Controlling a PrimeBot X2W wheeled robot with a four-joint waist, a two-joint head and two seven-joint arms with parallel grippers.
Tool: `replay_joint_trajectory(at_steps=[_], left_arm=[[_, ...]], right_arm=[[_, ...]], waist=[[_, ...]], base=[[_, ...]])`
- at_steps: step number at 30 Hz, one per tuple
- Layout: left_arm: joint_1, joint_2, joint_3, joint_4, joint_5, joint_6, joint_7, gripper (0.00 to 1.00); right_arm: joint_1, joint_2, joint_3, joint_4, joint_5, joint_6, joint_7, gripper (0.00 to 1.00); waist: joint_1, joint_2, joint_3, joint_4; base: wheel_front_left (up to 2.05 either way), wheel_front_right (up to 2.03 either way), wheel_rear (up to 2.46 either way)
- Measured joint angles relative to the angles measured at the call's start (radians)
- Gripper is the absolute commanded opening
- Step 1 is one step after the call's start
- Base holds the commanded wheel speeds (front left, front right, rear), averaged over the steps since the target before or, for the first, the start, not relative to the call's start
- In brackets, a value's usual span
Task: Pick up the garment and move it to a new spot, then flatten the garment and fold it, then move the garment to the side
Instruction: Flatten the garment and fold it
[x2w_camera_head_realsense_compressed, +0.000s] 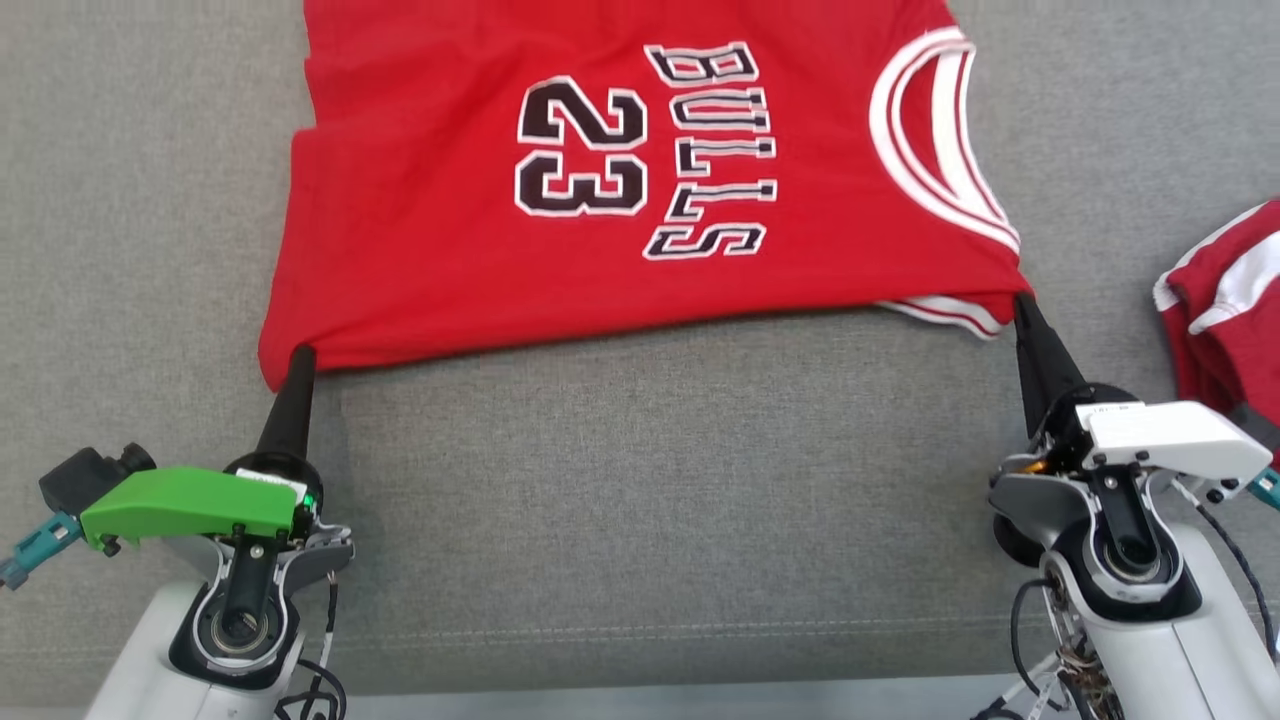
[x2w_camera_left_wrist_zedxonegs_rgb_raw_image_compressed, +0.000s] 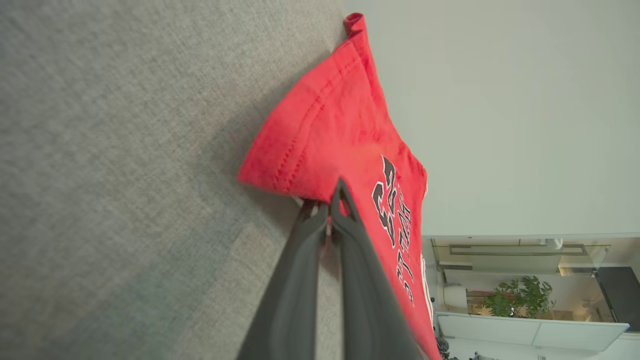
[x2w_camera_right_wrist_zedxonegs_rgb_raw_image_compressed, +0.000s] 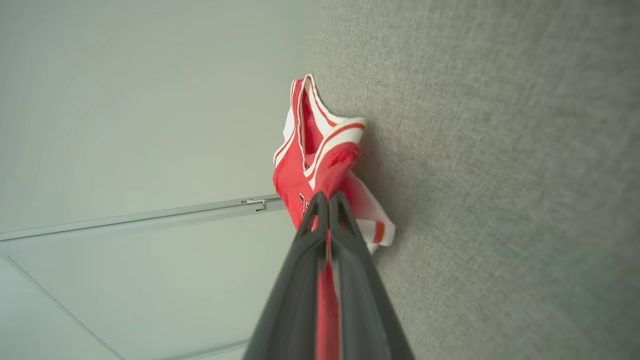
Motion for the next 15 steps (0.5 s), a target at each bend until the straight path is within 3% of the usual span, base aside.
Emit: replay_joint_trajectory(at_steps=[10, 15], left_arm=[[0.056, 0.016, -0.004, -0.066, 0.003, -0.005, -0.007, 0.0], [0.107, 0.032, -0.023, -0.12, -0.003, 0.017, 0.014, 0.0]], right_arm=[[0.064, 0.003, -0.004, -0.149, 0.029, -0.003, 0.007, 0.0], [0.146, -0.022, -0.024, -0.185, 0.031, -0.043, 0.018, 0.0]], waist=[[0.0, 0.0, -0.118, -0.014], [-0.0001, 0.0, -0.186, -0.013]], base=[[0.0, 0.0, 0.0], [0.0, 0.0, 0.0]])
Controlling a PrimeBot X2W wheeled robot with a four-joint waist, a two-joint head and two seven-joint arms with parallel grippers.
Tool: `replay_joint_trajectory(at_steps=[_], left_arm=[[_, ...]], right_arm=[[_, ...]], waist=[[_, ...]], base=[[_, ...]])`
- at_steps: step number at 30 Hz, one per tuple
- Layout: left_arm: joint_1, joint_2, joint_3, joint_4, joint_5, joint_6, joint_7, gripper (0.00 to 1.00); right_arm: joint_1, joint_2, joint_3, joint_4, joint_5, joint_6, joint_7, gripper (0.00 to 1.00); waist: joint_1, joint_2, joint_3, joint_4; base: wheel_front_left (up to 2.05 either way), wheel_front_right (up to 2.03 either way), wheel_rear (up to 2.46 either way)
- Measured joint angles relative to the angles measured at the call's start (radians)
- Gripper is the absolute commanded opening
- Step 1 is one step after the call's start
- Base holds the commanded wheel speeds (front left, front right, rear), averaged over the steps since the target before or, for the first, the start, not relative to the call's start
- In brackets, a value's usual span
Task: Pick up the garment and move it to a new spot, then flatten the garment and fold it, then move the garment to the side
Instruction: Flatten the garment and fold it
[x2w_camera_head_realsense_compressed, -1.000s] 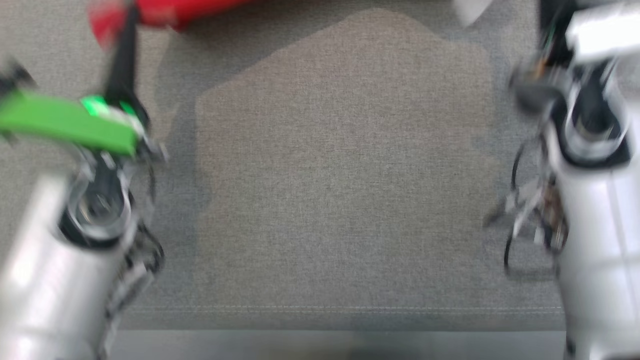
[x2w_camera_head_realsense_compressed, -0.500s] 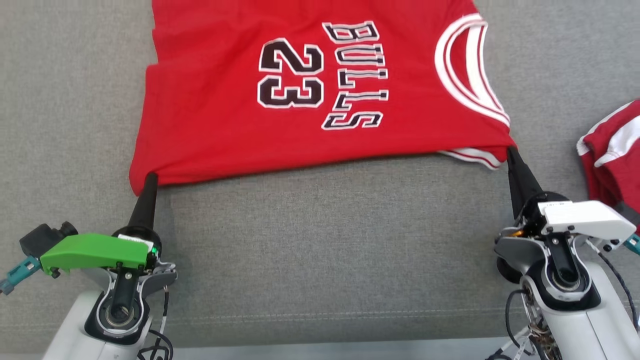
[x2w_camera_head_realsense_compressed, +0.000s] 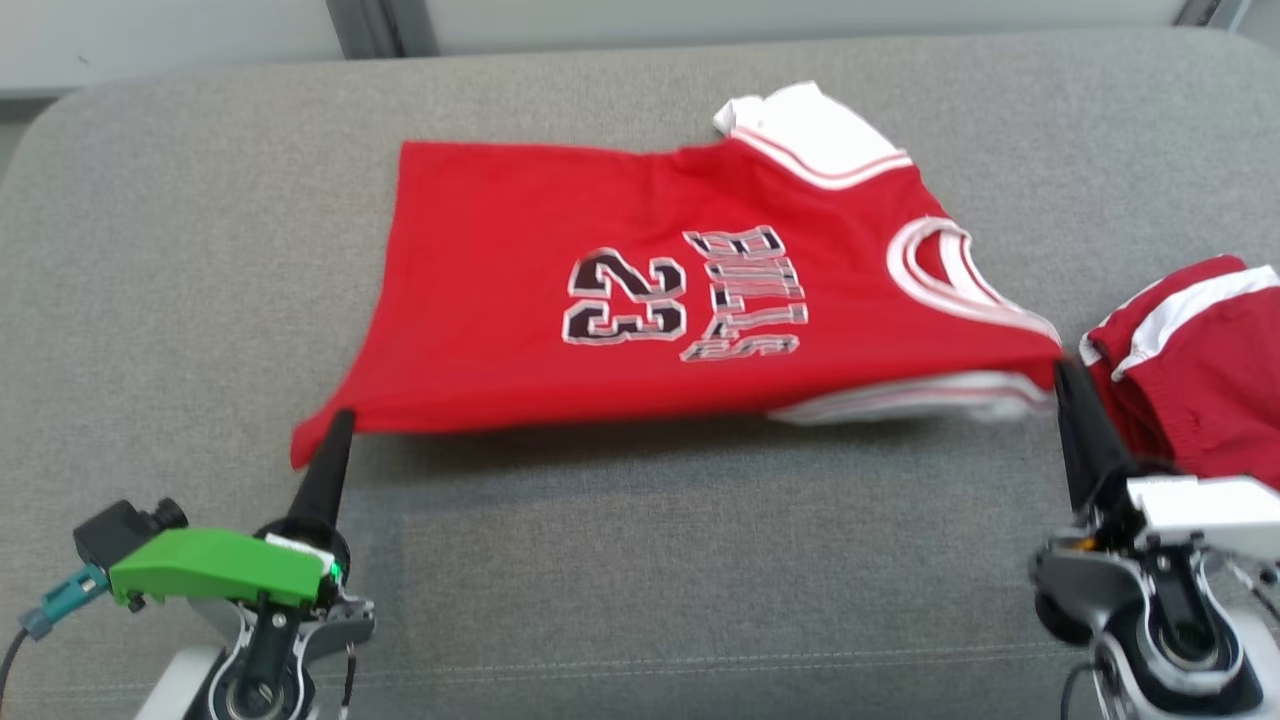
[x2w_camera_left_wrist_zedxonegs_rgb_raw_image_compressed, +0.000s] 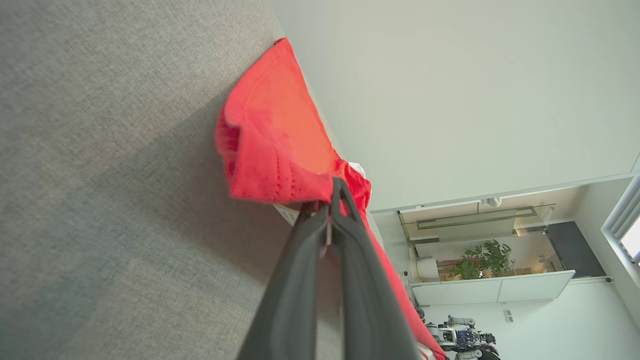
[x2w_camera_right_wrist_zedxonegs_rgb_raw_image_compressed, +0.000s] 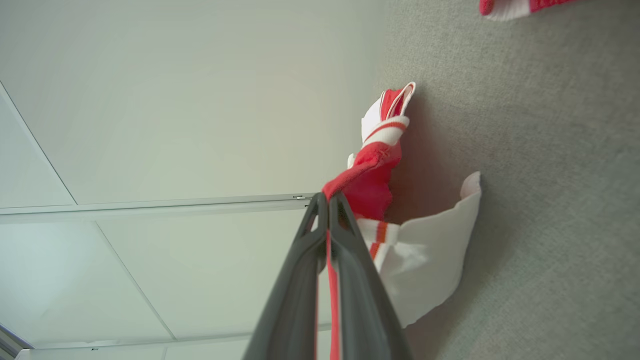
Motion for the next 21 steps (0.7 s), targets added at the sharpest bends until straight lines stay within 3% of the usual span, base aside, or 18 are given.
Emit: replay_joint_trajectory(at_steps=[6, 10, 16, 21], left_arm=[[0.132, 0.024, -0.014, -0.037, -0.015, 0.081, 0.005, 0.0], [0.199, 0.033, -0.025, -0.053, -0.02, 0.113, 0.004, 0.0], [0.242, 0.032, -0.055, -0.102, -0.02, 0.134, 0.0, 0.0], [0.245, 0.036, -0.044, -0.169, -0.02, 0.143, -0.006, 0.0]], right_arm=[[0.176, -0.002, 0.015, 0.007, 0.004, -0.011, 0.01, 0.0], [0.226, 0.0, 0.017, 0.004, 0.005, -0.011, 0.01, 0.0], [0.275, -0.001, 0.01, 0.002, 0.005, -0.011, -0.001, 0.0], [0.291, -0.004, 0.016, -0.092, 0.005, -0.011, -0.002, 0.0]], waist=[[0.0, 0.0, -0.067, 0.01], [0.0, 0.0, -0.079, 0.013], [0.0, 0.0, -0.076, 0.009], [0.0, 0.0, -0.064, 0.008]], base=[[0.0, 0.0, 0.0], [0.0, 0.0, 0.0], [0.0, 0.0, 0.0], [0.0, 0.0, 0.0]])
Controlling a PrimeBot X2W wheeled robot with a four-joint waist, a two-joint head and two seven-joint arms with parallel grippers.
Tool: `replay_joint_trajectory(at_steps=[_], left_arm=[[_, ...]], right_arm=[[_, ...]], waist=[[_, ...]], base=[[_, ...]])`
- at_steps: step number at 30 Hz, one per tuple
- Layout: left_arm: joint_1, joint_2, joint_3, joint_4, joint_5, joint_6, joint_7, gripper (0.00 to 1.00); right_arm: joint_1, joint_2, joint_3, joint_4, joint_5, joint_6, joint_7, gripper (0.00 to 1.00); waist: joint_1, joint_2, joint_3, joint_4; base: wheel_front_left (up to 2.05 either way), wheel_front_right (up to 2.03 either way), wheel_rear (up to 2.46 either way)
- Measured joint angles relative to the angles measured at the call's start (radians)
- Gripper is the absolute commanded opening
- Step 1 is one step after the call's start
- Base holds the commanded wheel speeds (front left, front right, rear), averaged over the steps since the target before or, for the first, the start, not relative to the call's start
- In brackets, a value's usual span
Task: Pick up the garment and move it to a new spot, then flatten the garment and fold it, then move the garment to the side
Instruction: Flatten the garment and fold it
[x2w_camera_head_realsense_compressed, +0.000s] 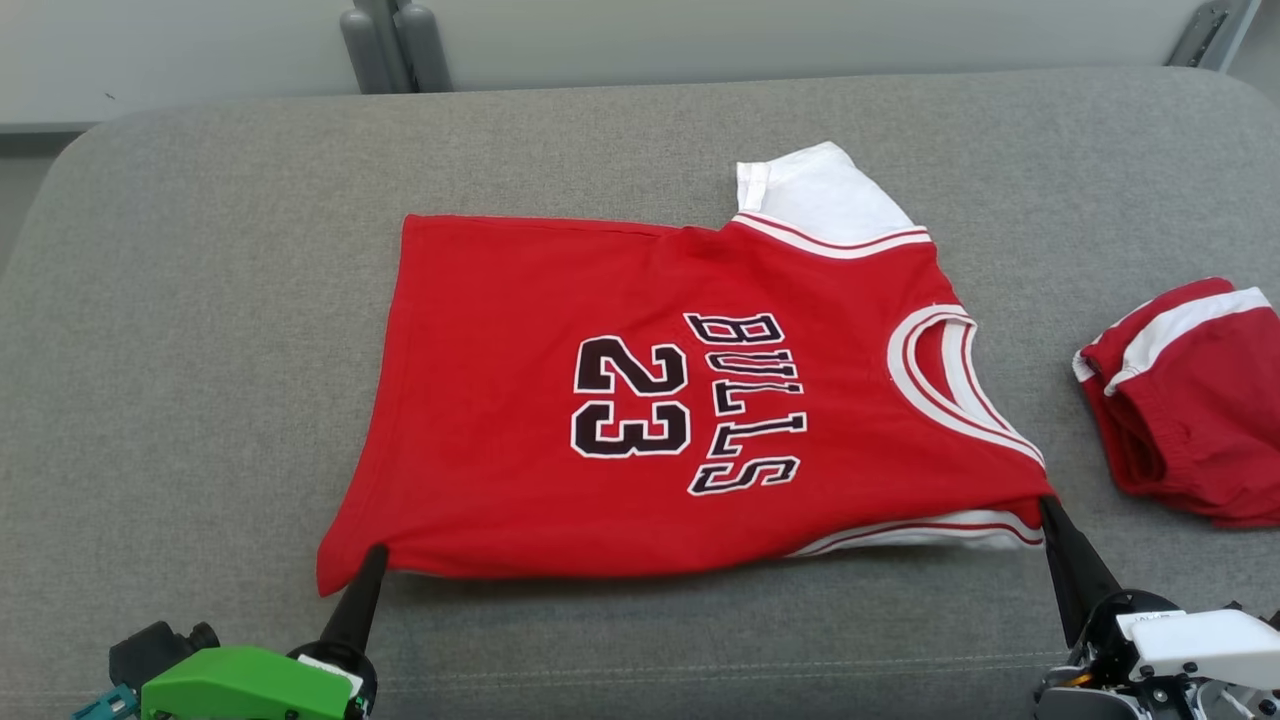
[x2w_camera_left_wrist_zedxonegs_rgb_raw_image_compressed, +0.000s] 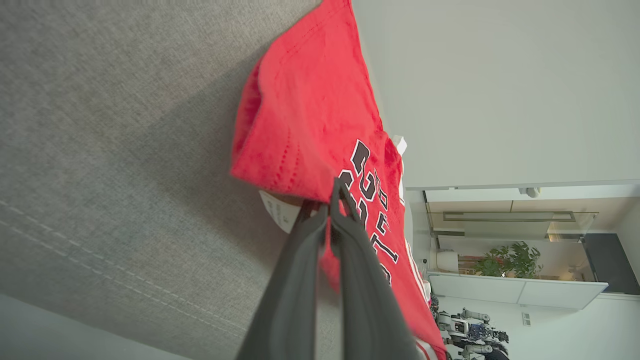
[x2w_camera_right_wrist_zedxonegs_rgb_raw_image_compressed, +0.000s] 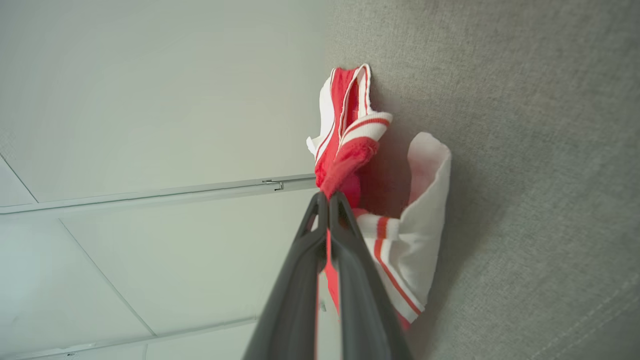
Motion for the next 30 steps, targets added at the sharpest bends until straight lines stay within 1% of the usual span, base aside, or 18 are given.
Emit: replay_joint_trajectory(at_steps=[3, 6, 10, 14, 17, 24, 28, 29, 30], left_arm=[[0.009, 0.014, 0.007, -0.005, 0.008, 0.012, -0.008, 0.0], [0.015, 0.017, 0.018, 0.0, 0.012, 0.018, -0.008, 0.0], [-0.013, 0.016, 0.049, 0.026, 0.03, 0.018, -0.018, 0.0], [-0.11, -0.003, 0.056, 0.035, 0.037, 0.018, -0.021, 0.0], [-0.153, -0.007, 0.054, 0.053, 0.039, 0.021, -0.022, 0.0], [-0.223, -0.034, 0.016, 0.157, 0.044, 0.034, -0.002, 0.0], [-0.254, -0.056, -0.004, 0.208, 0.047, 0.034, 0.008, 0.0], [-0.257, -0.065, -0.005, 0.217, 0.047, 0.034, 0.008, 0.0], [-0.259, -0.071, -0.006, 0.227, 0.047, 0.034, 0.008, 0.0]], right_arm=[[0.0, -0.015, 0.008, 0.007, -0.014, 0.0, 0.002, 0.0], [-0.008, -0.033, 0.012, 0.064, -0.027, 0.0, 0.008, 0.0], [-0.064, -0.03, 0.007, 0.142, -0.041, 0.0, -0.001, 0.0], [-0.151, -0.025, 0.002, 0.198, -0.064, 0.0, -0.015, 0.0], [-0.222, -0.021, 0.014, 0.229, -0.08, 0.0, -0.016, 0.0], [-0.386, -0.017, 0.05, 0.333, -0.139, 0.0, -0.02, 0.0], [-0.42, -0.02, 0.072, 0.389, -0.168, 0.0, -0.023, 0.0], [-0.421, -0.018, 0.078, 0.4, -0.181, 0.0, -0.023, 0.11], [-0.421, -0.017, 0.081, 0.411, -0.188, 0.0, -0.023, 0.26]], waist=[[0.0, 0.0, 0.008, -0.006], [0.0, 0.0, 0.017, -0.015], [0.0, 0.0, 0.03, -0.023], [0.0, 0.0, 0.046, -0.02], [0.0, 0.0, 0.059, -0.015], [0.0, 0.0, 0.091, -0.013], [0.0, 0.0, 0.107, -0.014], [0.0, 0.0, 0.109, -0.014], [0.0, 0.0, 0.11, -0.014]], base=[[0.0, 0.0, 0.0], [0.0, 0.0, 0.0], [0.0, 0.0, 0.0], [0.0, 0.0, 0.0], [0.0, 0.0, 0.0], [0.0, 0.0, 0.0], [0.0, 0.0, 0.0], [0.0, 0.0, 0.0], [0.0, 0.0, 0.0]])
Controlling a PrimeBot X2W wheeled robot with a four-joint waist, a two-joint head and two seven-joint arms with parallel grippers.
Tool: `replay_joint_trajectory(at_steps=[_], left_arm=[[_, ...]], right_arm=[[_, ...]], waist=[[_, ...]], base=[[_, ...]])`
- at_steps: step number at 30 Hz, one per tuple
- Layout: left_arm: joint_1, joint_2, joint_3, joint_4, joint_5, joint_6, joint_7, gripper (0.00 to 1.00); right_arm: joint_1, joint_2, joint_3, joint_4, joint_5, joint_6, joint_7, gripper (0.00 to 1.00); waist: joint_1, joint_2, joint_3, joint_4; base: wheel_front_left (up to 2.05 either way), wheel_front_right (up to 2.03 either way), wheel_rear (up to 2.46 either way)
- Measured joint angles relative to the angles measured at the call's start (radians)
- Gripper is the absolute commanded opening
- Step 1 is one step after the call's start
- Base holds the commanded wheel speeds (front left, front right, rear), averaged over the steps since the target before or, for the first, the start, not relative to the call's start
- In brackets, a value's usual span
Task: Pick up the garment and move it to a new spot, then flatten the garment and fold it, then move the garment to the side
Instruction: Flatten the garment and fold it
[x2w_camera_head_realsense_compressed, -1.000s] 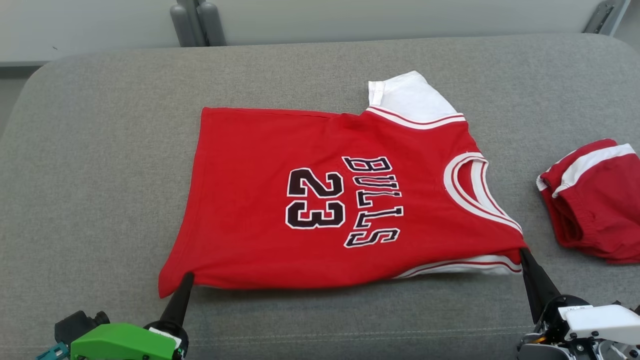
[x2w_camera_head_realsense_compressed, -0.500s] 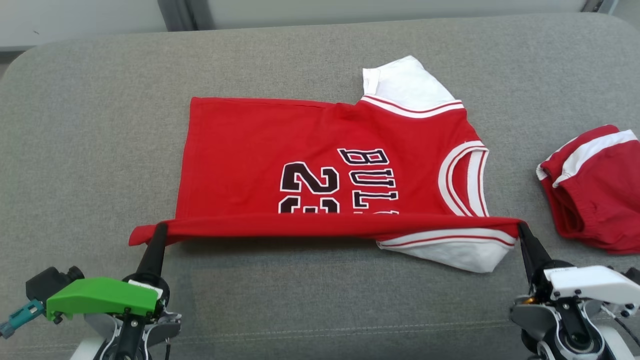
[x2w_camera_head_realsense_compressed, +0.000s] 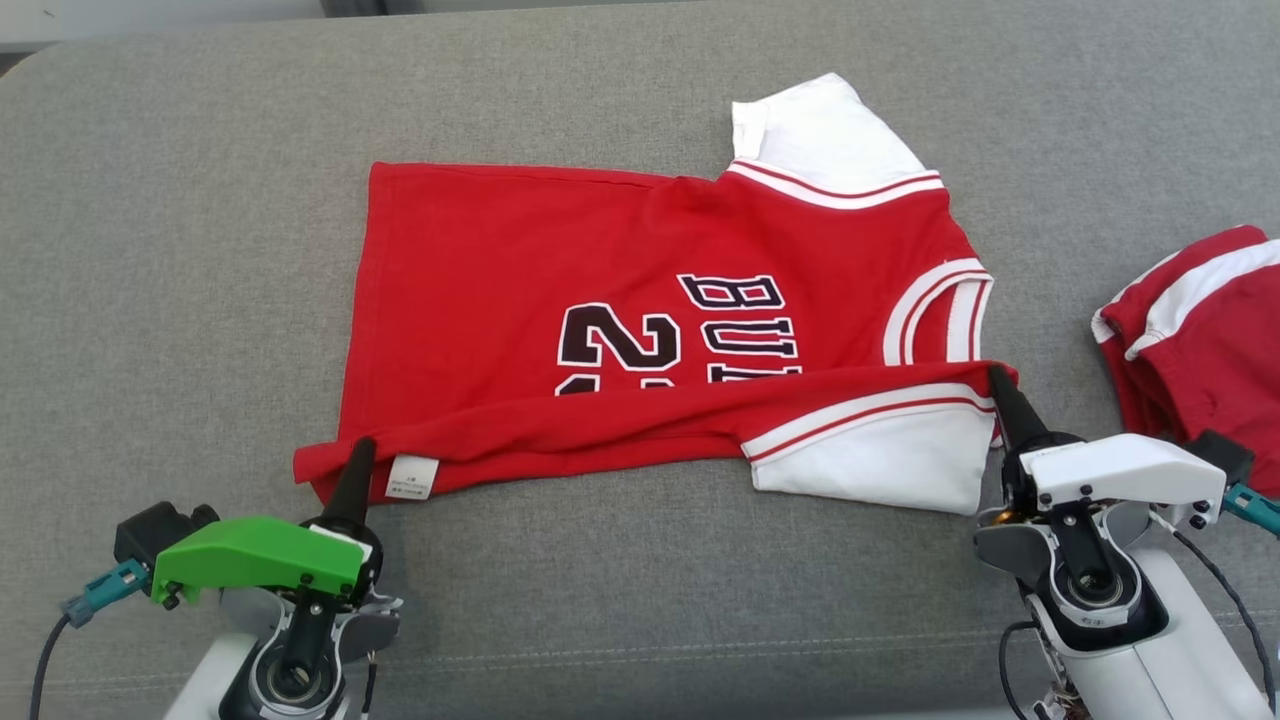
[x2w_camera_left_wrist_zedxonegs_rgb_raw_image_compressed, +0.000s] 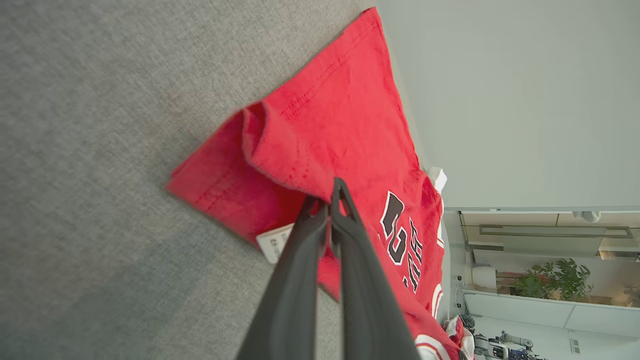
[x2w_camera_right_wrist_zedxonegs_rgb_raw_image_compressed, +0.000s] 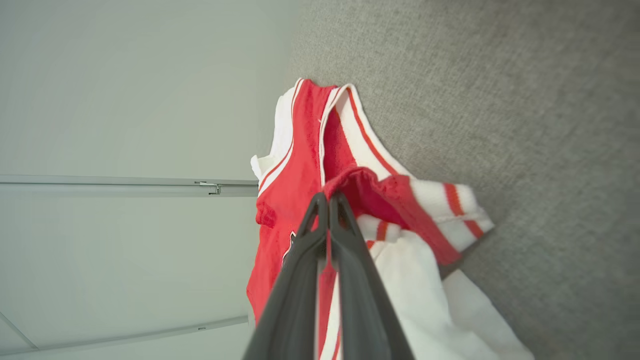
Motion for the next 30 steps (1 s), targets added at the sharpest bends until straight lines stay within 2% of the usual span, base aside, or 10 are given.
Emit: replay_joint_trajectory(at_steps=[1, 2, 3, 4, 5, 10, 16, 19, 26, 30], left_arm=[[-0.001, -0.004, -0.001, 0.009, 0.0, 0.0, 0.0, 0.0], [-0.003, -0.008, -0.001, 0.014, 0.0, 0.0, 0.0, 0.0], [-0.004, -0.013, -0.001, 0.02, 0.0, 0.0, 0.0, 0.0], [-0.006, -0.016, -0.001, 0.026, 0.0, 0.0, 0.0, 0.0], [-0.007, -0.019, -0.001, 0.032, 0.0, 0.0, 0.0, 0.0], [-0.015, -0.023, 0.004, 0.048, -0.001, -0.015, 0.0, 0.0], [-0.015, -0.026, 0.009, 0.07, -0.001, -0.035, -0.002, 0.0], [-0.015, -0.028, 0.011, 0.073, -0.003, -0.037, -0.002, 0.0], [-0.015, -0.033, 0.012, 0.082, -0.003, -0.058, -0.002, 0.0], [-0.015, -0.037, 0.01, 0.091, -0.003, -0.063, -0.002, 0.0]], right_arm=[[0.0, -0.002, 0.006, 0.006, -0.009, 0.0, 0.0, 0.4], [0.0, -0.006, 0.015, 0.004, -0.022, 0.0, 0.0, 0.4], [0.0, -0.007, 0.022, -0.001, -0.029, 0.0, 0.0, 0.55], [0.0, -0.007, 0.033, -0.008, -0.036, 0.0, 0.0, 0.83], [0.0, -0.007, 0.043, -0.021, -0.043, 0.0, 0.001, 1.0], [0.01, -0.004, 0.082, -0.095, -0.05, 0.001, 0.015, 1.0], [0.098, -0.012, 0.088, -0.142, -0.05, 0.012, 0.015, 1.0], [0.124, -0.026, 0.094, -0.155, -0.052, 0.015, 0.02, 1.0], [0.188, -0.109, 0.102, -0.172, -0.125, 0.026, 0.021, 1.0], [0.215, -0.119, 0.122, -0.166, -0.14, 0.028, 0.021, 1.0]], waist=[[0.0, 0.0, 0.001, -0.001], [0.0, 0.0, 0.001, -0.001], [0.0, 0.0, 0.002, -0.002], [0.0, 0.0, 0.003, -0.003], [0.0, 0.0, 0.003, -0.004], [0.0, 0.0, 0.001, -0.012], [0.0, 0.0, -0.005, -0.025], [0.0, 0.0, -0.008, -0.029], [0.0, 0.0, -0.018, -0.042], [0.0, 0.0, -0.02, -0.043]], base=[[0.0, 0.0, 0.0], [0.0, 0.0, 0.0], [0.0, 0.0, 0.0], [0.0, 0.0, 0.0], [0.0, 0.0, 0.0], [0.0, 0.0, 0.0], [0.0, 0.0, 0.0], [0.0, 0.0, 0.0], [0.0, 0.0, 0.0], [0.0, 0.0, 0.0]])
